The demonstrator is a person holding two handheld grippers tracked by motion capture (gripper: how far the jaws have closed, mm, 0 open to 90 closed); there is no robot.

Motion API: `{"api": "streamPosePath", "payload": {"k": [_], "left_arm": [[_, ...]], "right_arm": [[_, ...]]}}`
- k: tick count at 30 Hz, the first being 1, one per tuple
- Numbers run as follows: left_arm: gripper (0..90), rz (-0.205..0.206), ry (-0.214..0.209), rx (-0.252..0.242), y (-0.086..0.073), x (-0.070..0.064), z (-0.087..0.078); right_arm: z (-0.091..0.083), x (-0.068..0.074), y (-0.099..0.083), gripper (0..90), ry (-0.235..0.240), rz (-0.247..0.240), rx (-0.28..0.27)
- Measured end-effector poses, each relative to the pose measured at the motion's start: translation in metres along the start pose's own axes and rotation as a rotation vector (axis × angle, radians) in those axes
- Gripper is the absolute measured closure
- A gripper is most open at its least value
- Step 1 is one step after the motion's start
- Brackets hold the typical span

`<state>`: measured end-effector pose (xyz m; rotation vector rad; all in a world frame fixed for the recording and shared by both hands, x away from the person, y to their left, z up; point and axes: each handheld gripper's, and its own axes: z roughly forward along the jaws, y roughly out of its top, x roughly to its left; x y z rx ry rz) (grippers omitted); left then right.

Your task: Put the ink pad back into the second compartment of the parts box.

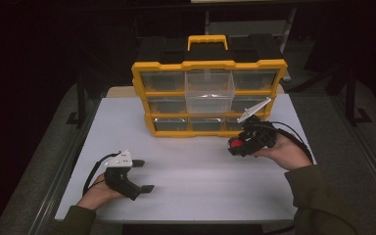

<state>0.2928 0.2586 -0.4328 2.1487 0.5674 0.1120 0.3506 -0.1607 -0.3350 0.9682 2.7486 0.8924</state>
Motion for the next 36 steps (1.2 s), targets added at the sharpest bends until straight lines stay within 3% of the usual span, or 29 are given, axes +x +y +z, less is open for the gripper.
{"api": "streamPosePath", "payload": {"k": [22,36], "left_arm": [[0.0,-0.002,0.001,-0.001,0.000,0.000,0.000],[0.0,-0.002,-0.001,0.002,0.000,-0.001,0.001]], "right_arm": [[-0.026,-0.004,0.021,29.0,0.010,-0.024,-0.011],[-0.054,-0.009,0.034,29.0,0.012,-0.024,-0.024]]}}
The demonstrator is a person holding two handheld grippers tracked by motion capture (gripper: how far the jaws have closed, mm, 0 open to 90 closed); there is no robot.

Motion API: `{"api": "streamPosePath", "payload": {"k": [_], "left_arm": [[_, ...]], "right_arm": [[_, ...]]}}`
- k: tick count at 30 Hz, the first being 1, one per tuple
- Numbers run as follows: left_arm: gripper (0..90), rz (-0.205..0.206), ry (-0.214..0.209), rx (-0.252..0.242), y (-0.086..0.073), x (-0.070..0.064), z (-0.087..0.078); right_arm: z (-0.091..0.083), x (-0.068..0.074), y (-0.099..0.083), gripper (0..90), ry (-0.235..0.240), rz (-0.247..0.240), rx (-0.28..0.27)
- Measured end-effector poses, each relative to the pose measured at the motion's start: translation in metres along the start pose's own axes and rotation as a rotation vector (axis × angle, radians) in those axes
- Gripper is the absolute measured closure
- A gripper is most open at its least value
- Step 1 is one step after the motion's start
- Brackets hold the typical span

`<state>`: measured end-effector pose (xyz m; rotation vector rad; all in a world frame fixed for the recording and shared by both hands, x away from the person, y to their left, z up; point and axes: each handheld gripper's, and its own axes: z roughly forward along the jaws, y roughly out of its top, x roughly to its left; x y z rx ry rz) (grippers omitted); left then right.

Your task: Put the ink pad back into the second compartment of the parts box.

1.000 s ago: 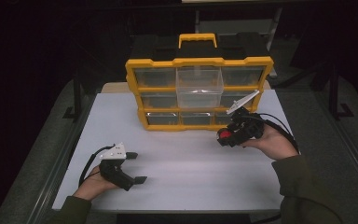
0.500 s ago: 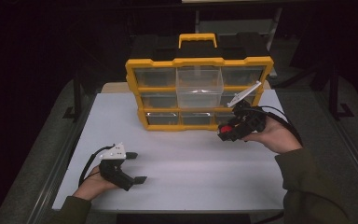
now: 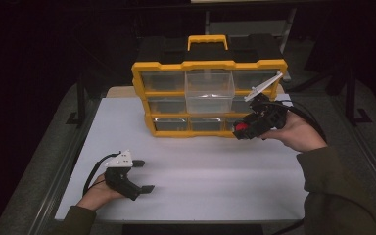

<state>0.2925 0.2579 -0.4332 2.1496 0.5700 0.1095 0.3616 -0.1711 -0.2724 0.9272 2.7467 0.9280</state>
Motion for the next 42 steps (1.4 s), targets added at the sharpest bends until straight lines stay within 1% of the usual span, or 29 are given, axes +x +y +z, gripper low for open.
{"api": "streamPosePath", "payload": {"k": [3,7,8,9,10,15,17,22,26,31,36,39,42], "left_arm": [[0.0,0.000,-0.001,0.000,0.000,0.000,0.000],[0.0,0.000,-0.003,0.000,0.000,0.000,-0.001],[0.0,0.000,-0.003,0.000,0.000,0.000,-0.001],[0.0,-0.001,-0.004,0.000,0.000,0.000,-0.001],[0.0,0.000,-0.004,0.000,0.000,0.000,-0.001],[0.0,-0.001,-0.005,0.002,0.000,0.000,0.000],[0.0,0.000,-0.008,0.005,0.000,0.000,0.000],[0.0,-0.008,-0.010,0.003,0.000,-0.001,0.000],[0.0,-0.002,-0.012,0.007,0.000,0.000,0.000],[0.0,-0.004,-0.009,0.006,0.000,0.000,0.000],[0.0,0.001,-0.011,0.008,-0.001,-0.001,0.001],[0.0,0.001,-0.010,0.006,0.000,-0.001,0.000],[0.0,0.001,-0.011,0.006,0.000,-0.001,0.000]], "right_arm": [[-0.006,0.001,0.004,29.0,-0.004,-0.001,0.006],[-0.017,0.001,0.009,29.0,-0.018,-0.019,0.004],[-0.017,0.001,0.009,29.0,-0.018,-0.019,0.004],[-0.024,0.002,0.013,29.0,-0.022,-0.023,0.001],[-0.026,0.002,0.014,29.0,-0.023,-0.016,0.002],[-0.040,0.000,0.022,29.0,-0.034,-0.033,-0.002],[-0.045,0.000,0.025,28.9,-0.039,-0.032,-0.003],[-0.059,-0.002,0.032,28.9,-0.043,-0.030,-0.022],[-0.070,-0.002,0.037,29.0,-0.047,-0.031,-0.035],[-0.082,-0.003,0.044,29.0,-0.049,-0.036,-0.043],[-0.094,-0.002,0.056,28.9,-0.056,-0.041,-0.064],[-0.100,0.001,0.065,28.9,-0.056,-0.052,-0.076],[-0.101,0.001,0.073,28.9,-0.054,-0.059,-0.083]]}}
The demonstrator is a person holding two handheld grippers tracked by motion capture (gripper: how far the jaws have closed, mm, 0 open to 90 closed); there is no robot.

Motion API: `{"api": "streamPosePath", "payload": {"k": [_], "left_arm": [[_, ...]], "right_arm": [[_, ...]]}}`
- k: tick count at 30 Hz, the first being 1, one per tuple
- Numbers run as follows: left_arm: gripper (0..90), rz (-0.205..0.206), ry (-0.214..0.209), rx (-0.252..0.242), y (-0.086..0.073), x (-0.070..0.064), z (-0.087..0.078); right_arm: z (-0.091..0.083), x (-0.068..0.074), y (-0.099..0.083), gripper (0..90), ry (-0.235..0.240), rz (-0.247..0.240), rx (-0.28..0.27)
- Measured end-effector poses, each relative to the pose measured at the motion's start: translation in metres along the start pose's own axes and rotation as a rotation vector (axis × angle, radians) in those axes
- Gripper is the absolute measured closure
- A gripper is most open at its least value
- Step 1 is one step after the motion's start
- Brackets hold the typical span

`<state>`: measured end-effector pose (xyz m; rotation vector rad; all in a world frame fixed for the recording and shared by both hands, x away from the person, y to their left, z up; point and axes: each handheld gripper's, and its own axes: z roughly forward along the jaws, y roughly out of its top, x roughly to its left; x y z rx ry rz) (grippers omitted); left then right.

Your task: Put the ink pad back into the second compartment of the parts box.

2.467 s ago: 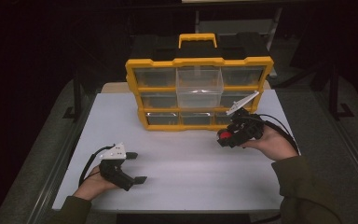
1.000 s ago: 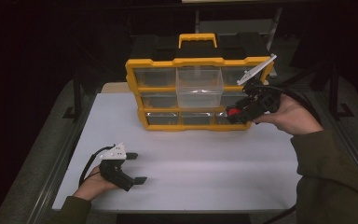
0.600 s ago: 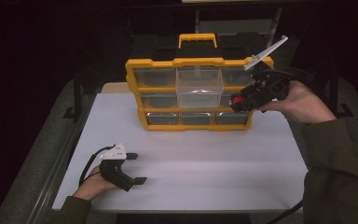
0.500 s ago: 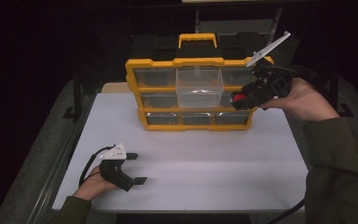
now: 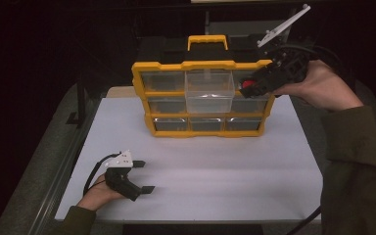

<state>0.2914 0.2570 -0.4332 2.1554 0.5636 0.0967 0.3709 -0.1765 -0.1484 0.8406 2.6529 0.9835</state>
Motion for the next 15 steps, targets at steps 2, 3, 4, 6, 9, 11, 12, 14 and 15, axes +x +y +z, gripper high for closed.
{"api": "streamPosePath", "payload": {"k": [2,3,4,6,9,11,12,14,15], "left_arm": [[0.0,0.000,-0.002,0.000,0.000,0.000,0.000],[0.0,0.000,-0.003,-0.001,0.000,0.000,0.001],[0.0,0.000,-0.002,-0.002,0.000,0.000,0.000],[0.0,-0.001,-0.001,-0.002,0.000,0.000,0.000],[0.0,-0.002,-0.001,-0.001,-0.001,0.000,0.001],[0.0,-0.003,-0.002,-0.001,0.000,0.000,0.001],[0.0,-0.002,-0.005,-0.001,0.000,0.000,0.001],[0.0,-0.001,-0.007,0.000,0.000,-0.001,0.002],[0.0,-0.001,-0.007,0.000,0.000,-0.001,0.002]], "right_arm": [[0.000,0.001,0.006,28.9,-0.003,-0.004,-0.001],[0.001,0.001,0.009,28.9,0.000,-0.006,-0.005],[0.001,0.001,0.012,28.9,0.006,-0.010,-0.011],[0.003,0.001,0.017,28.9,0.009,-0.012,-0.017],[0.006,0.001,0.026,28.9,0.015,-0.016,-0.023],[0.009,0.001,0.032,28.9,0.022,-0.017,-0.027],[0.011,0.001,0.036,28.9,0.025,-0.013,-0.027],[0.015,0.002,0.042,28.9,0.029,-0.020,-0.024],[0.017,0.002,0.046,28.8,0.032,-0.021,-0.023]]}}
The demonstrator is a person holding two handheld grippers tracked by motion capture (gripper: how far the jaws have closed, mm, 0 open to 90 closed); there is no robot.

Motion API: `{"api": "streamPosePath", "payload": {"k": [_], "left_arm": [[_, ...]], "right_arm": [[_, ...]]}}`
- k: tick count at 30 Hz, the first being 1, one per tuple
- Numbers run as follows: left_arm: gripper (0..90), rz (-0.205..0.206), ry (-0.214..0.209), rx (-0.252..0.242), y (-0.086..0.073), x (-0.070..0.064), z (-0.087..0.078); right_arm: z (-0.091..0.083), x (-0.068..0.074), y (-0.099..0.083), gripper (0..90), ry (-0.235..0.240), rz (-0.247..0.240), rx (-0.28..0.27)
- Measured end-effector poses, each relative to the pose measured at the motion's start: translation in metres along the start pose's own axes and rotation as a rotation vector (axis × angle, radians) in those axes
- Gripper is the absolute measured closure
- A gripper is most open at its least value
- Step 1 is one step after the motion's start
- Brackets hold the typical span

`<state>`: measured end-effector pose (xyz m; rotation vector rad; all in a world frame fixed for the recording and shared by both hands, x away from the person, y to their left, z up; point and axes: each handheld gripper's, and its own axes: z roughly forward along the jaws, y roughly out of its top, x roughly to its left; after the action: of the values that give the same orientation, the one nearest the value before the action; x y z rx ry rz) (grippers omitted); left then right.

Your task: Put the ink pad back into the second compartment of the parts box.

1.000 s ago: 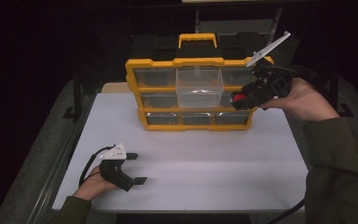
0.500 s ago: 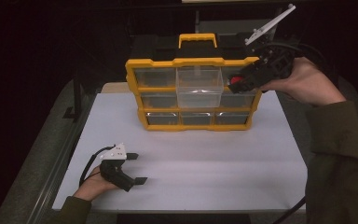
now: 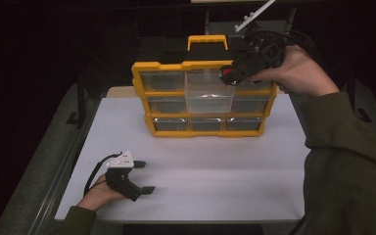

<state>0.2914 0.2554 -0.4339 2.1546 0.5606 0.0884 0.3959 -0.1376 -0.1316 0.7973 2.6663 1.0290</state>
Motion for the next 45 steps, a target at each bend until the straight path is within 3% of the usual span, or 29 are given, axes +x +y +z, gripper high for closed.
{"api": "streamPosePath", "payload": {"k": [9,15,19,33,39,45], "left_arm": [[0.0,0.007,-0.006,-0.003,0.001,-0.001,0.000],[0.0,0.008,-0.006,-0.004,0.002,0.000,0.000],[0.0,0.008,-0.006,-0.008,0.002,-0.001,-0.001],[0.0,0.008,-0.008,-0.001,0.001,-0.001,0.000],[0.0,0.004,-0.005,0.003,0.001,-0.001,0.000],[0.0,0.004,-0.005,0.005,0.001,-0.001,0.000]], "right_arm": [[0.023,0.005,0.021,28.7,0.023,-0.007,0.008],[0.038,0.006,0.025,25.8,0.039,0.001,0.032],[0.041,0.005,0.024,21.8,0.035,-0.002,0.015],[0.013,-0.001,-0.017,12.9,-0.007,0.042,-0.037],[0.009,-0.001,-0.034,9.2,-0.004,0.049,-0.064],[0.015,0.003,-0.053,3.9,-0.014,0.048,-0.068]]}}
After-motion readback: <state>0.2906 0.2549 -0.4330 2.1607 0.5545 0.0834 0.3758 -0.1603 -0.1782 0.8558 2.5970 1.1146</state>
